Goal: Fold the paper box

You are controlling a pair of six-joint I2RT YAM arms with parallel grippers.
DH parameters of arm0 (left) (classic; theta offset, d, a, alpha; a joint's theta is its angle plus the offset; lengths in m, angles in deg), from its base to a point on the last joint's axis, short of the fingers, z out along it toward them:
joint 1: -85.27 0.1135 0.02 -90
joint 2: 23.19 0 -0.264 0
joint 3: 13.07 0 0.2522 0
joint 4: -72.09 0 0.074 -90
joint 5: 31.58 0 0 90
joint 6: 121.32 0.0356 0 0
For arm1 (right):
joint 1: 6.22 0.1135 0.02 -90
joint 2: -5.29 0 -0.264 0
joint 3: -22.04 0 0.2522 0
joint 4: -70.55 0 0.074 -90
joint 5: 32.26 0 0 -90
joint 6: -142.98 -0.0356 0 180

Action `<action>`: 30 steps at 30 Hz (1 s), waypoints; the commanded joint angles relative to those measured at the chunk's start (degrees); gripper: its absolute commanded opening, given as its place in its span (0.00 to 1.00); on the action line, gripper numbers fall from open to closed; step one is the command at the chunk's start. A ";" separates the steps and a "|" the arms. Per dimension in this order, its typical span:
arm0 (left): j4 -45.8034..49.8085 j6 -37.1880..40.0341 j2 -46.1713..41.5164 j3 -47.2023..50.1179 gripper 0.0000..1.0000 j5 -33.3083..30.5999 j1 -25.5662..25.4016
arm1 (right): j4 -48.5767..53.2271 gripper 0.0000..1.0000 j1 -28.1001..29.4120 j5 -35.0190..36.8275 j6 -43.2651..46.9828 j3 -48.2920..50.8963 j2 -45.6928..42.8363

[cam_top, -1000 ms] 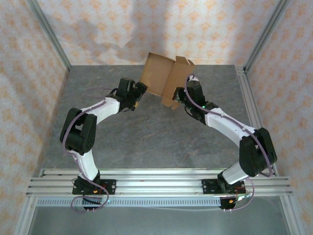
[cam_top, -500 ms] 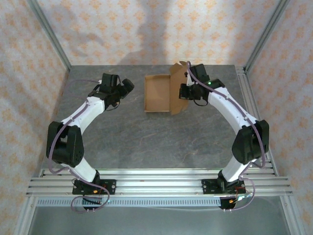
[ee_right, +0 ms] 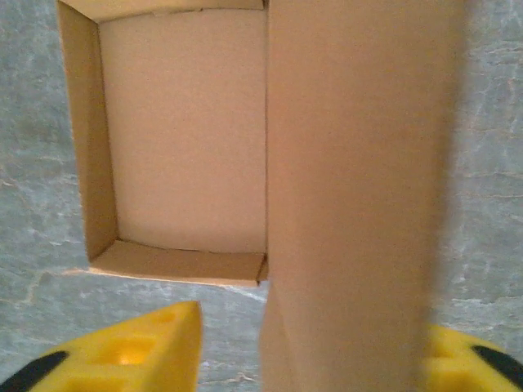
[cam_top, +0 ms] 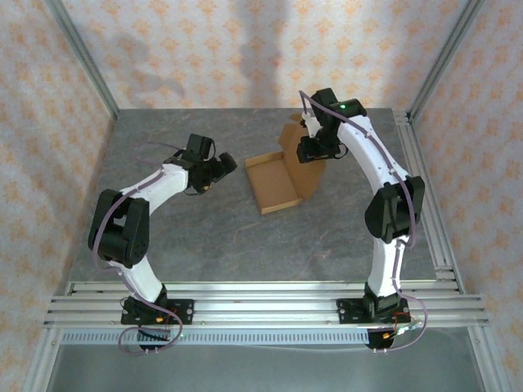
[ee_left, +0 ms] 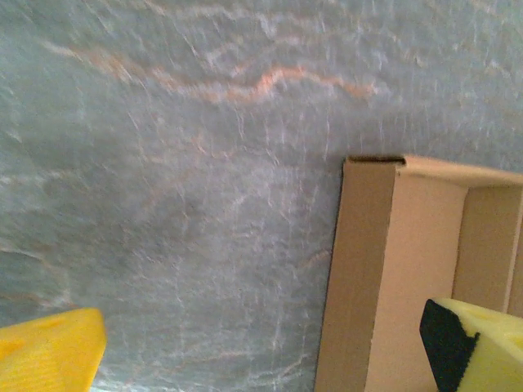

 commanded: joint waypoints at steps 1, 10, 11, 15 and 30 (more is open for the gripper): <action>-3.42 -2.22 2.51 0.45 1.00 2.14 -1.01 | 0.65 0.59 0.53 -2.64 3.84 -1.31 -2.33; -8.04 -4.47 8.85 -3.53 0.96 8.63 -2.82 | -19.70 0.68 -0.67 -8.32 -5.81 10.84 -8.41; -9.21 -4.64 9.25 -3.94 0.95 9.49 -3.14 | -21.19 0.66 -0.64 -8.33 -6.63 12.10 -8.73; -11.23 -5.55 9.57 -4.29 0.82 9.51 -4.48 | -24.61 0.65 -0.13 -11.32 -7.99 15.06 -9.08; -16.04 -8.78 15.24 -3.51 0.57 10.80 -6.76 | -30.20 0.61 4.15 -14.65 -10.46 19.26 -9.26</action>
